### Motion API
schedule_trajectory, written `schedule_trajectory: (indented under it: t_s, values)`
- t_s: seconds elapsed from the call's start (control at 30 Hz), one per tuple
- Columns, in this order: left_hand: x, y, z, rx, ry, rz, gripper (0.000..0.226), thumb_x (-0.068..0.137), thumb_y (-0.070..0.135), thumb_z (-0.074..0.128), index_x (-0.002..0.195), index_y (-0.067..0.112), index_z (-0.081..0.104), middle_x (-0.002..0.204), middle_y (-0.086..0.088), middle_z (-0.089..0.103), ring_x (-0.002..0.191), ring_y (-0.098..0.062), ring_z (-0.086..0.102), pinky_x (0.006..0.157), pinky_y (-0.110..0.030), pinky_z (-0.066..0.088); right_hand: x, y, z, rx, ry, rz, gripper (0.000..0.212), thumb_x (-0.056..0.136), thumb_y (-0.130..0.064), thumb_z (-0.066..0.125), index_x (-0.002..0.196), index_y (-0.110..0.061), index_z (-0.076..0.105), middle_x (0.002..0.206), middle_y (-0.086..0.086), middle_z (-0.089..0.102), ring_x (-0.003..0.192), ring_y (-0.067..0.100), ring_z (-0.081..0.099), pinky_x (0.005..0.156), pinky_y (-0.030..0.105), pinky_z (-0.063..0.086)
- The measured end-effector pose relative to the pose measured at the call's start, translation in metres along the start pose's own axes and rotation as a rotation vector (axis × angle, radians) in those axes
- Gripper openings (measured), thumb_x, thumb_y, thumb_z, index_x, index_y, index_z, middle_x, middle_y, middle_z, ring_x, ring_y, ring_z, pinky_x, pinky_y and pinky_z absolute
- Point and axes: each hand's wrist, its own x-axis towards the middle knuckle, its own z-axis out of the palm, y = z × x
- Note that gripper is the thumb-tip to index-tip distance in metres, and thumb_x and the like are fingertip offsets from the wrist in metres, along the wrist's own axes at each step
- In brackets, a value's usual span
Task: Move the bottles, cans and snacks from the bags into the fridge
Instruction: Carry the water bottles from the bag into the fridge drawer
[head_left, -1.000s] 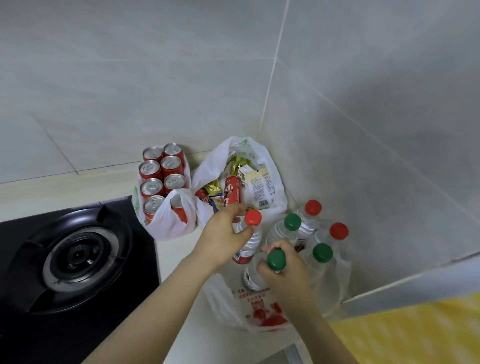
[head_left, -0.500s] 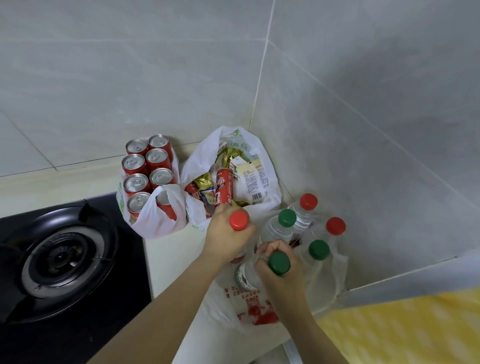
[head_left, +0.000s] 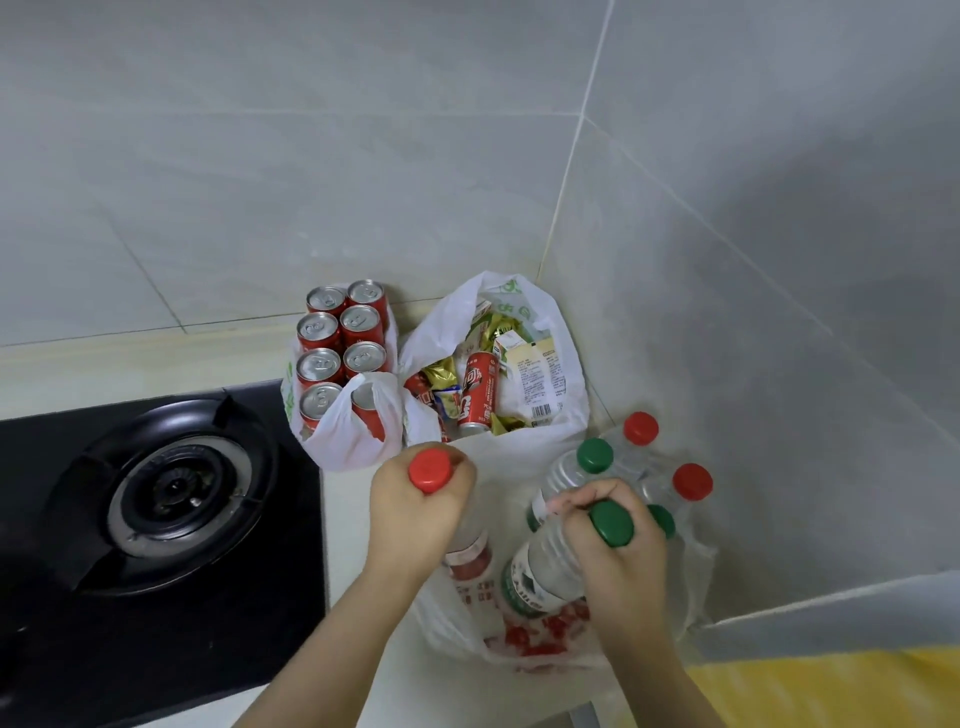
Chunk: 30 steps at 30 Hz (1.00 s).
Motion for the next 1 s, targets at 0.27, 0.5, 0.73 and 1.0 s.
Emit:
schedule_trajectory:
  t_s: [0.27, 0.5, 0.73, 1.0]
  values:
    - [-0.032, 0.068, -0.04, -0.111, 0.285, 0.109, 0.012, 0.078, 0.01, 0.073, 0.066, 0.011, 0.073, 0.065, 0.0, 0.07, 0.061, -0.003, 0.059, 0.056, -0.006, 0.041, 0.024, -0.069, 0.005, 0.066, -0.278, -0.295, 0.018, 0.087, -0.012, 0.067, 0.071, -0.02, 0.062, 0.059, -0.001, 0.063, 0.062, 0.012, 0.061, 0.068, 0.014, 0.048]
    - [-0.086, 0.094, -0.085, -0.059, 0.575, 0.157, 0.016, 0.077, 0.009, 0.072, 0.061, 0.004, 0.068, 0.062, -0.01, 0.067, 0.06, -0.019, 0.061, 0.055, -0.016, 0.045, 0.008, -0.114, 0.018, 0.14, -0.529, -0.519, 0.036, 0.083, -0.037, 0.06, 0.059, -0.011, 0.057, 0.056, 0.003, 0.06, 0.059, 0.015, 0.058, 0.062, 0.011, 0.044]
    - [-0.145, 0.105, -0.146, -0.063, 0.8, 0.154, 0.021, 0.068, 0.024, 0.063, 0.059, 0.006, 0.067, 0.063, -0.009, 0.069, 0.062, -0.019, 0.063, 0.056, -0.017, 0.047, -0.043, -0.142, 0.057, 0.3, -0.776, -0.627, 0.04, 0.085, -0.033, 0.059, 0.06, -0.003, 0.052, 0.054, 0.006, 0.058, 0.054, 0.02, 0.057, 0.06, 0.023, 0.049]
    - [-0.229, 0.1, -0.242, 0.043, 1.069, 0.147, 0.015, 0.07, 0.026, 0.063, 0.057, 0.018, 0.067, 0.064, -0.001, 0.07, 0.068, -0.018, 0.068, 0.065, -0.037, 0.053, -0.147, -0.177, 0.129, 0.452, -1.032, -0.635, 0.034, 0.086, -0.02, 0.061, 0.059, -0.002, 0.051, 0.051, 0.008, 0.059, 0.052, 0.019, 0.059, 0.06, 0.025, 0.051]
